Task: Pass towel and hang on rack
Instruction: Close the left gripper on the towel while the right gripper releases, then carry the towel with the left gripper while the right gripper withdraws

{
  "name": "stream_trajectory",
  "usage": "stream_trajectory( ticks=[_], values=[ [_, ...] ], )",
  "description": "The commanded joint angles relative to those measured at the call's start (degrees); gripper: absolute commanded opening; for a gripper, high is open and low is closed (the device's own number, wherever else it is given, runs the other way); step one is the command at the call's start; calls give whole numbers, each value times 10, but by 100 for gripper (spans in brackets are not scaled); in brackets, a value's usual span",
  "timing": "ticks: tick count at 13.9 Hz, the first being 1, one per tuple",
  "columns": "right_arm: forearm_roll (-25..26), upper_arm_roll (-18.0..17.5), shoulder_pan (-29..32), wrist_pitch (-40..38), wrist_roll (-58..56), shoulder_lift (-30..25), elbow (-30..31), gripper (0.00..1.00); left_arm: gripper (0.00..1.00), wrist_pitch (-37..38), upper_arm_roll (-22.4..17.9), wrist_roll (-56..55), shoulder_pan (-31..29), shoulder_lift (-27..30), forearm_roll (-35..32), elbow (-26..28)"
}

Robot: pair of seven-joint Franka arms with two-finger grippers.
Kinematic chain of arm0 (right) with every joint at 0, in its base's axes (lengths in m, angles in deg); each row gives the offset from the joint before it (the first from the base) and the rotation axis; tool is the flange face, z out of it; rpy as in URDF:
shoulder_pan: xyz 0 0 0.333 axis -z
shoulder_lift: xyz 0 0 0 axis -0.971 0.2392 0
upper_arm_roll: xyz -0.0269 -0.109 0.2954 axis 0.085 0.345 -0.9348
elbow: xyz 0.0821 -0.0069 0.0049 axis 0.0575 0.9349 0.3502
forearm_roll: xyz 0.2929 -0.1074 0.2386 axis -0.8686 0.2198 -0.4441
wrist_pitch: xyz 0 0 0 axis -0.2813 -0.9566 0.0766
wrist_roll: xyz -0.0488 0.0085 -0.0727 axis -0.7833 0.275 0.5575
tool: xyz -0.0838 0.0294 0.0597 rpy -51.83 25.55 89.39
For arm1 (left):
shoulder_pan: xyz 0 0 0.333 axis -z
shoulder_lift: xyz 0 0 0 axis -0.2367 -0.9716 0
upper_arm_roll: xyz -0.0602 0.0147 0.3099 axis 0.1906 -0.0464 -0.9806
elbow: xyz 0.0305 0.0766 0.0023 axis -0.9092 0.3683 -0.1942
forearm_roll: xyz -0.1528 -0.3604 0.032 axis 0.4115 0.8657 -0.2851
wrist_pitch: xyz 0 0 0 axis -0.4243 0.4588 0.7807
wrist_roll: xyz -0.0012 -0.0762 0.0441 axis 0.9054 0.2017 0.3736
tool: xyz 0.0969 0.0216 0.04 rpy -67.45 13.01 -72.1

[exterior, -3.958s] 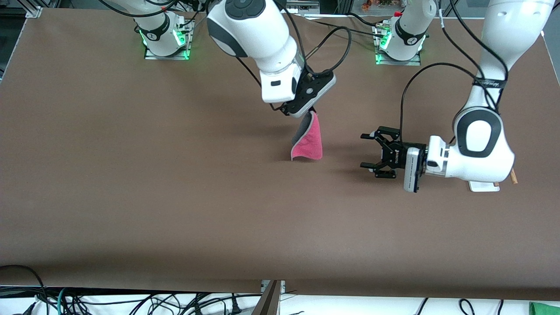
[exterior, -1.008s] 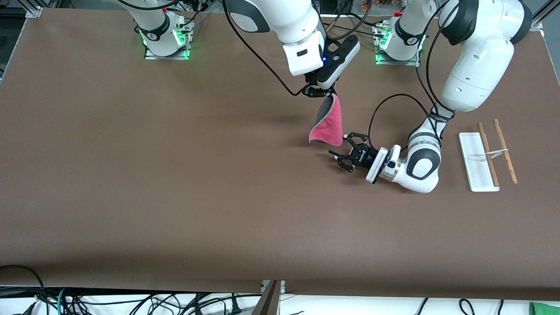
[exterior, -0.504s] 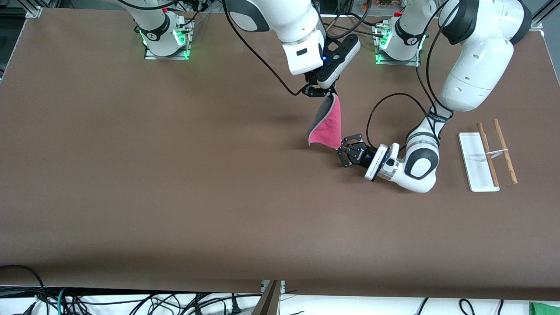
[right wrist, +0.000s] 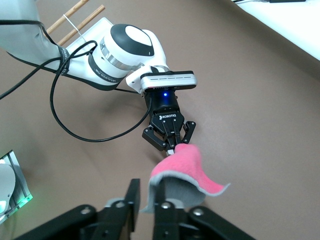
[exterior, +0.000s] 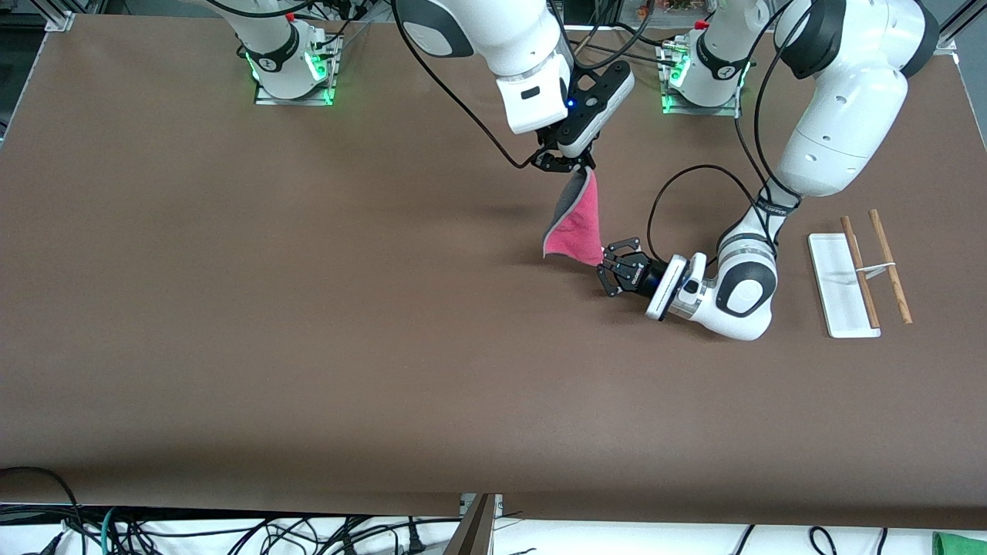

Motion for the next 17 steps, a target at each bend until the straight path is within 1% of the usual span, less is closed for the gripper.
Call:
stream_trajectory(
  ticks=[1, 3, 5, 7, 9, 10, 11, 12, 13, 14, 15, 17],
  values=[
    [-16, 0, 3, -9, -3, -11, -4, 100, 0, 7, 3, 27, -5, 6, 10, 1],
    [-37, 6, 5, -24, -3, -19, -4, 100, 0, 6, 3, 26, -5, 7, 10, 0],
    [-50, 6, 28, -39, 4, -29, -4, 100, 0, 6, 0, 17, -7, 21, 7, 0],
    [-51, 6, 51, -68, 4, -32, -4, 100, 0, 5, -17, -34, -9, 67, -11, 0],
    [-48, 6, 87, -107, 4, -44, -4, 100, 0, 8, -27, -106, -12, 124, -51, -7],
    [-46, 7, 103, -127, 4, -50, -4, 100, 0, 10, -41, -161, -21, 159, -87, -29],
    [-46, 7, 121, -142, 4, -53, -4, 100, 0, 30, -47, -218, -25, 176, -147, -75],
    [-49, 6, 145, -154, 1, -53, -4, 100, 0, 68, -47, -265, -28, 181, -206, -127],
    [-46, 8, 167, -165, -3, -56, -4, 100, 0, 99, -47, -293, -45, 181, -240, -172],
    [-50, 17, 180, -180, -3, -63, -2, 100, 0, 128, -48, -316, -67, 181, -261, -203],
    [-53, 31, 192, -198, -3, -67, -1, 100, 0, 160, -48, -331, -90, 179, -282, -220],
    [-52, 47, 230, -251, -2, -101, 4, 100, 0, 195, -56, -335, -122, 179, -336, -236]
  ],
)
